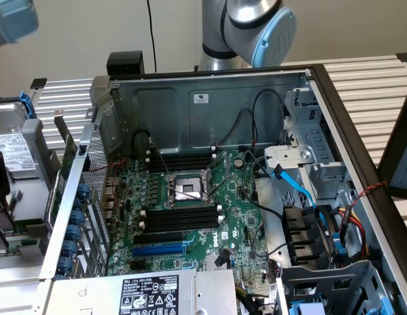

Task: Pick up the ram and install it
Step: 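Pick up the ram and move it above insertion slot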

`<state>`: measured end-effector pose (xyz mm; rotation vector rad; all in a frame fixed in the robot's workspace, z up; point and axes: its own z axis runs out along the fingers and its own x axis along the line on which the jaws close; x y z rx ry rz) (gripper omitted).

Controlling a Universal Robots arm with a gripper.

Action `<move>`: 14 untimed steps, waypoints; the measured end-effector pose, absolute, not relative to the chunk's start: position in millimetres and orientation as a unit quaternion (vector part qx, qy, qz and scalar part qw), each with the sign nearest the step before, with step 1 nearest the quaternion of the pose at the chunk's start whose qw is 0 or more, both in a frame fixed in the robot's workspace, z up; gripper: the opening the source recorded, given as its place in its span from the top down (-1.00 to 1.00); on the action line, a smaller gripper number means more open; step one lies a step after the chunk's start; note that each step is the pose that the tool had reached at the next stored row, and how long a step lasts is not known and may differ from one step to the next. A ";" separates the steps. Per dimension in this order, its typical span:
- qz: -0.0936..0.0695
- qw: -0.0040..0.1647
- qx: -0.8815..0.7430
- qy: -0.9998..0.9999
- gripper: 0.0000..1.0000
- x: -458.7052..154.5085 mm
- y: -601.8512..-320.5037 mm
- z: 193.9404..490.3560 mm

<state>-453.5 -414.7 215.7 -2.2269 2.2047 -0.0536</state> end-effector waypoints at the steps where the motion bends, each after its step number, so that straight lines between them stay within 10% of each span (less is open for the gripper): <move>1: -0.017 0.004 -0.711 0.703 0.23 -453.5 -414.7 213.9; 14: -0.017 0.004 -0.711 0.703 0.23 -455.8 -413.9 199.1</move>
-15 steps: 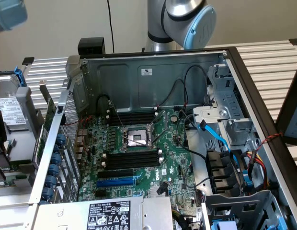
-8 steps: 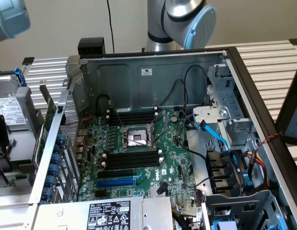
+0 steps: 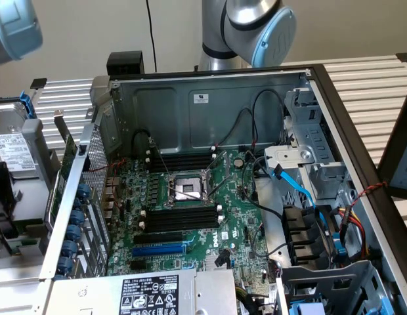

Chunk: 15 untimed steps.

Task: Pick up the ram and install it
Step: 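Pick up the ram and move it above insertion slot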

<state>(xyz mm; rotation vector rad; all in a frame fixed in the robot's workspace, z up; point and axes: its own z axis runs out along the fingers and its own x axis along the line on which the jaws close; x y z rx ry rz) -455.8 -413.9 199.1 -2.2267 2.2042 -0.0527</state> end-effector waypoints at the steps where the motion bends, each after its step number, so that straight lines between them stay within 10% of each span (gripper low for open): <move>1: -0.017 0.004 -0.711 0.703 0.27 -456.0 -413.9 198.4; 7: -0.016 0.005 -0.711 0.703 0.74 -456.2 -413.8 201.0; 15: -0.016 0.005 -0.711 0.703 0.74 -456.3 -413.8 237.3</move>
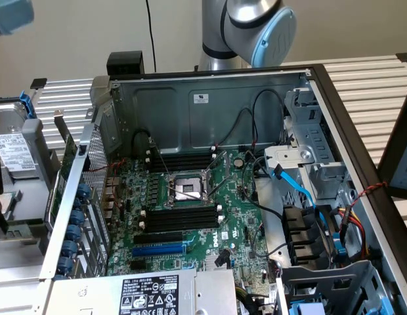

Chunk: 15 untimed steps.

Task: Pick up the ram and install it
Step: 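Pick up the ram and move it above insertion slot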

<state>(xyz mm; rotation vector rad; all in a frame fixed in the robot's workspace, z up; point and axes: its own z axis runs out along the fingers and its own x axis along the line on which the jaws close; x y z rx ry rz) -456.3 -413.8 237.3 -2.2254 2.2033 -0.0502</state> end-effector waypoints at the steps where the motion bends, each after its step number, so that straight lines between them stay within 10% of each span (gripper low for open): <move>1: -0.016 0.005 -0.711 0.703 0.74 -456.3 -413.8 241.8; 15: -0.016 0.005 -0.711 0.703 0.74 -443.0 -419.0 305.5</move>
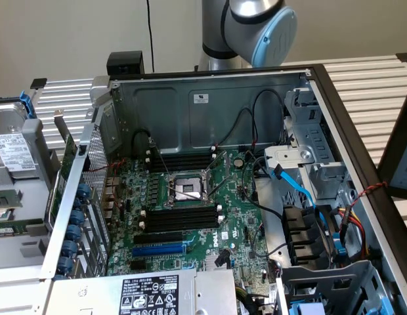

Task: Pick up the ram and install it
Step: 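Pick up the ram and move it above insertion slot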

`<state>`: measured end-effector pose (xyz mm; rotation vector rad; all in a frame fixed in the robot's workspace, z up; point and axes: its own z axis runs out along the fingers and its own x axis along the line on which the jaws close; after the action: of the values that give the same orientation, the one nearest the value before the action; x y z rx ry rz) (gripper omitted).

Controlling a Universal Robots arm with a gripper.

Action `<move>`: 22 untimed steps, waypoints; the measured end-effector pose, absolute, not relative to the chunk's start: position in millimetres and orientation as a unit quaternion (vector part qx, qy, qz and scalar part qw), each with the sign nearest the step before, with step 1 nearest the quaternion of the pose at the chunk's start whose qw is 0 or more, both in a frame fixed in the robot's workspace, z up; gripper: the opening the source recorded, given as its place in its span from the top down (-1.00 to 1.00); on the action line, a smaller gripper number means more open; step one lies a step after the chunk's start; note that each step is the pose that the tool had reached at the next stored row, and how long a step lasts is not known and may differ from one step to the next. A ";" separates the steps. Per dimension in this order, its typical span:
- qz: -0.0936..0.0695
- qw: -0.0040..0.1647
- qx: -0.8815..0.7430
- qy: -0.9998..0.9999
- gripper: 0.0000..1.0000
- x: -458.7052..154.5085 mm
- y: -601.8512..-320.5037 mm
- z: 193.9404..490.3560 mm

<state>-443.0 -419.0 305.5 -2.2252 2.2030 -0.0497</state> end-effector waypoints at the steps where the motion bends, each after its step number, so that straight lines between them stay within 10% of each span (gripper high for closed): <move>1: -0.016 0.005 -0.711 0.703 0.74 -440.1 -420.2 310.2; 22: -0.008 0.012 -0.711 0.703 0.74 -379.2 -435.7 404.0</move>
<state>-379.2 -435.7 404.0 -2.2176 2.1922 -0.0248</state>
